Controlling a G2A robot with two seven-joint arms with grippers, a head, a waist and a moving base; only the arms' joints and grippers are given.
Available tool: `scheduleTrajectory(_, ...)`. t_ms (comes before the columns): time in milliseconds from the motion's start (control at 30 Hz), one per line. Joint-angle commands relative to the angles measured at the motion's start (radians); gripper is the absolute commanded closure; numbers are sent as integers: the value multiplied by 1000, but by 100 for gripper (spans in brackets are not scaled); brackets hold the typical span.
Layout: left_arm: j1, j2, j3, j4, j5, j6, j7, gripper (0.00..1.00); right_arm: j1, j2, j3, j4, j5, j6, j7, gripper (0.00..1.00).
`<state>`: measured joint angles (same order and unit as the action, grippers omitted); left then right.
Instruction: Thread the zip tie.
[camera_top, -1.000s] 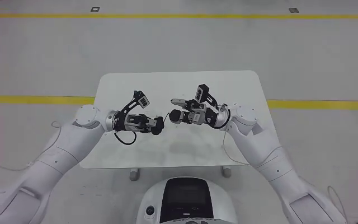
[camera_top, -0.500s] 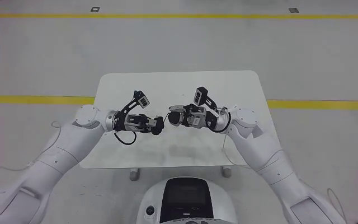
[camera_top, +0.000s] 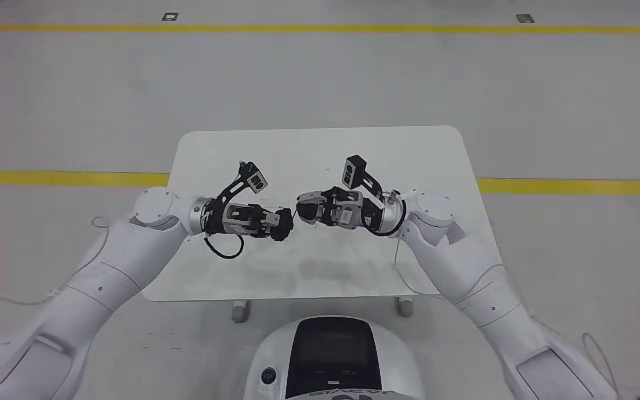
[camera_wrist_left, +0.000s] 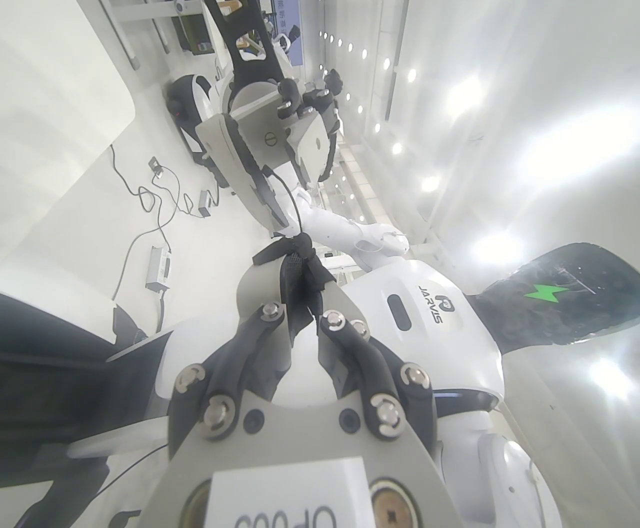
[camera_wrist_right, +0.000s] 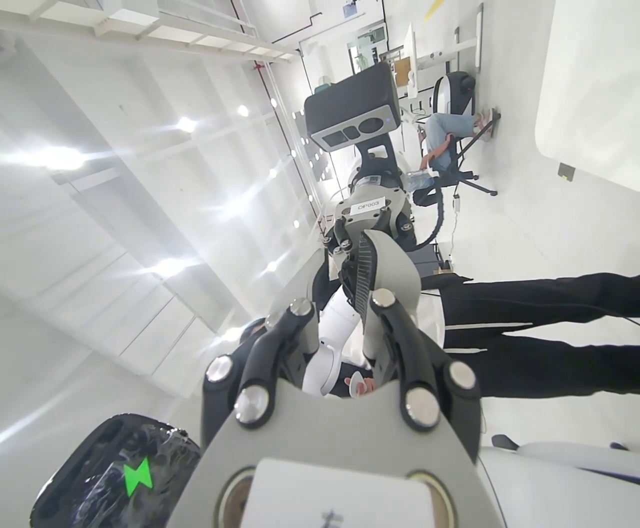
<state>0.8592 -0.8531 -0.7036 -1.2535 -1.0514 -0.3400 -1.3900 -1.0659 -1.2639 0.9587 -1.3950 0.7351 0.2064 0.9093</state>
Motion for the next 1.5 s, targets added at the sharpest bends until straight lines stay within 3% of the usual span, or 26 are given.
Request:
scheduleTrajectory(0,0,0,0,0,0,0,0,100,1,0,0,1,-1,0,-1,89)
scheduleTrajectory(767,0,0,0,0,0,0,0,100,0,-2,10,6,-6,-1,4,100)
scheduleTrajectory(800,0,0,0,0,0,0,0,78,-1,-1,11,6,-7,-3,4,100)
scheduleTrajectory(833,0,0,0,0,0,0,0,11,-2,-1,12,5,-7,-5,4,100)
scheduleTrajectory(867,0,0,0,0,0,0,0,0,-4,-1,14,4,-8,-8,3,100)
scheduleTrajectory(1367,0,0,0,0,0,0,0,0,-14,3,25,-14,-37,-25,-13,100)
scheduleTrajectory(1467,15,-2,-9,-3,19,0,49,0,-32,3,44,-42,-27,-61,-63,100)
